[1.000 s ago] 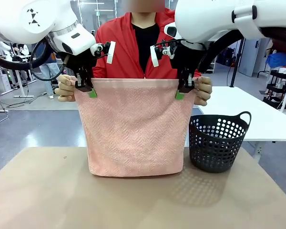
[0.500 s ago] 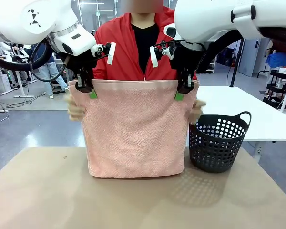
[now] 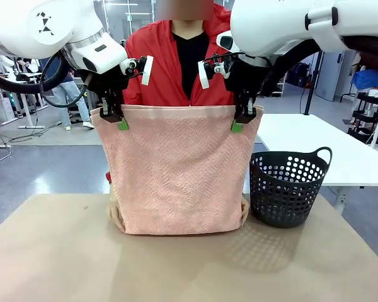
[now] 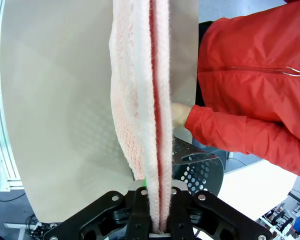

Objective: Fold the towel.
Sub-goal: Release the end of the 100 cm Hotel Towel you were holding, then pick up the 100 cm Hotel Towel and place it on the left side of the table.

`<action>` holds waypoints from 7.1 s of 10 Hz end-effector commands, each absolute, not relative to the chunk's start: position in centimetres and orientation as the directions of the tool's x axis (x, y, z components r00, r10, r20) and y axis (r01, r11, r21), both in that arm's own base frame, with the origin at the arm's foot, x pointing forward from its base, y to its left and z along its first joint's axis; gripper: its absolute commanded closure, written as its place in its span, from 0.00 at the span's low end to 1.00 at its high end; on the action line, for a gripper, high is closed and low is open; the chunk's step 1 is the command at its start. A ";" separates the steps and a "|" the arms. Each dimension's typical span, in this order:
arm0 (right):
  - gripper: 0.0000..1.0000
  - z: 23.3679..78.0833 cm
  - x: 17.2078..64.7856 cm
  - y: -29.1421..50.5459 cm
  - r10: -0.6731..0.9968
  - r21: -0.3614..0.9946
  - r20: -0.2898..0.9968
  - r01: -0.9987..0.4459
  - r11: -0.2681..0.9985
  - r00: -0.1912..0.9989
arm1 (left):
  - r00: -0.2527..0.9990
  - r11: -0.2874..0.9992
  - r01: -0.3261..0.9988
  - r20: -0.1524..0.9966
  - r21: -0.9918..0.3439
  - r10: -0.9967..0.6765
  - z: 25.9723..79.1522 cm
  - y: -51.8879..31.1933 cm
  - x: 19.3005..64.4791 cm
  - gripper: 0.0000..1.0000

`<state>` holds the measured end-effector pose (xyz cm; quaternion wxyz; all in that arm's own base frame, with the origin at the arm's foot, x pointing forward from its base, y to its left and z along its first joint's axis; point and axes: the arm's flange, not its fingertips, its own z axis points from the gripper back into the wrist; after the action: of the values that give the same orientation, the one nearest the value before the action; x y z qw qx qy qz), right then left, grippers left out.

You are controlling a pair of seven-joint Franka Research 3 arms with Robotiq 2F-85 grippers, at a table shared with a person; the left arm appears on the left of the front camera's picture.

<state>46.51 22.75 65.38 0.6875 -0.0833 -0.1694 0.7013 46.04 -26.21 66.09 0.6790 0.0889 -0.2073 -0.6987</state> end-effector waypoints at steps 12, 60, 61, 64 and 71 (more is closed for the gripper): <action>1.00 65.6 46.4 22.6 0.993 -0.361 0.110 -0.932 0.001 -0.042 | -0.062 0.010 0.907 0.156 0.420 -0.986 66.3 -26.1 46.1 1.00; 0.00 75.6 35.6 4.2 0.614 -0.142 0.559 -0.665 0.733 0.557 | 0.690 0.846 0.504 0.508 0.176 -0.516 75.5 -7.4 36.6 0.00; 0.00 75.6 35.6 4.2 0.614 -0.142 0.559 -0.665 0.733 0.557 | 0.690 0.846 0.504 0.508 0.176 -0.516 75.5 -7.4 36.6 0.00; 0.00 75.6 35.6 4.2 0.614 -0.142 0.559 -0.665 0.733 0.557 | 0.690 0.846 0.504 0.508 0.176 -0.516 75.5 -7.4 36.6 0.00; 0.00 75.6 35.6 4.2 0.614 -0.142 0.559 -0.665 0.733 0.557 | 0.690 0.846 0.504 0.508 0.176 -0.516 75.5 -7.4 36.6 0.00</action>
<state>35.74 4.36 75.64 0.8814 0.0428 -0.3017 0.3610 36.73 -7.57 75.18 0.9199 0.0092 -0.2848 -0.2695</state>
